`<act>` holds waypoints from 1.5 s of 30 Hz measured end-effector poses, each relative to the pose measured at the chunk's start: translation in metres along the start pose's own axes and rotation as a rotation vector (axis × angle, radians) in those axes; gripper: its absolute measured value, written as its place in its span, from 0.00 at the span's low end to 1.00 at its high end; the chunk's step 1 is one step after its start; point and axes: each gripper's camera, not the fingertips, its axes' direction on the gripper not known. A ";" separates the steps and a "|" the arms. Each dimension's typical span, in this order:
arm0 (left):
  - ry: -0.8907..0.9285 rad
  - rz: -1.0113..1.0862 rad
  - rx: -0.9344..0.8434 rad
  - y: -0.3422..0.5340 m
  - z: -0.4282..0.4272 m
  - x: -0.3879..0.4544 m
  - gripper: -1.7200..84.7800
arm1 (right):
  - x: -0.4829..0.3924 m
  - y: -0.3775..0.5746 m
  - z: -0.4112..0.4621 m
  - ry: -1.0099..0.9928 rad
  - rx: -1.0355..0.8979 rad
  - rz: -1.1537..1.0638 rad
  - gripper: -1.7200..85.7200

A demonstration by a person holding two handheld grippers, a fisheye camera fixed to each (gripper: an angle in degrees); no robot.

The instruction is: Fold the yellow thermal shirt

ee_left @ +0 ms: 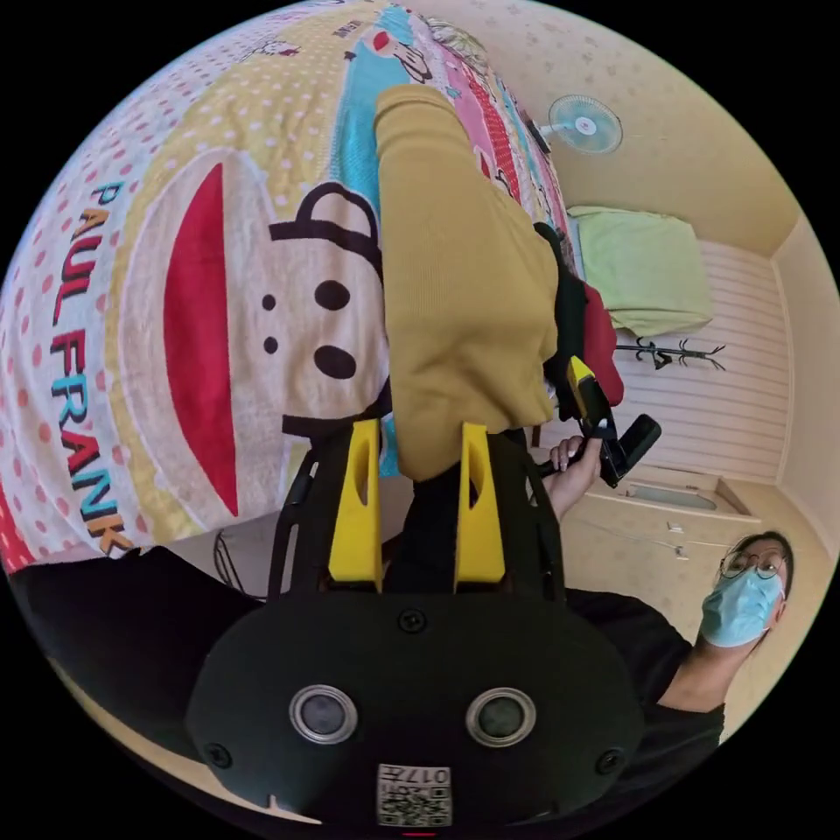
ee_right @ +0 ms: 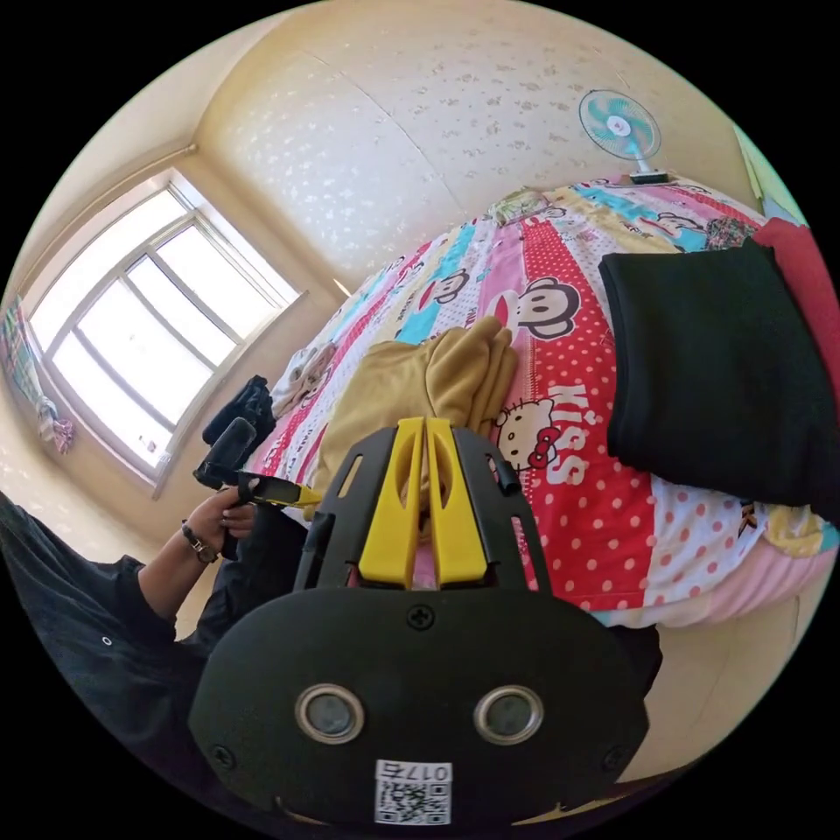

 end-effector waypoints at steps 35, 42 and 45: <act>0.317 0.418 0.139 0.097 -0.166 0.122 0.08 | -0.254 0.118 -0.117 0.349 -0.034 -0.759 0.10; 0.365 0.527 0.152 0.007 -0.138 0.201 0.08 | -0.169 -0.019 -0.160 0.243 0.033 -0.541 0.09; 0.375 0.662 0.159 -0.002 -0.122 0.256 0.08 | -0.139 -0.056 -0.215 0.189 0.174 -0.479 0.09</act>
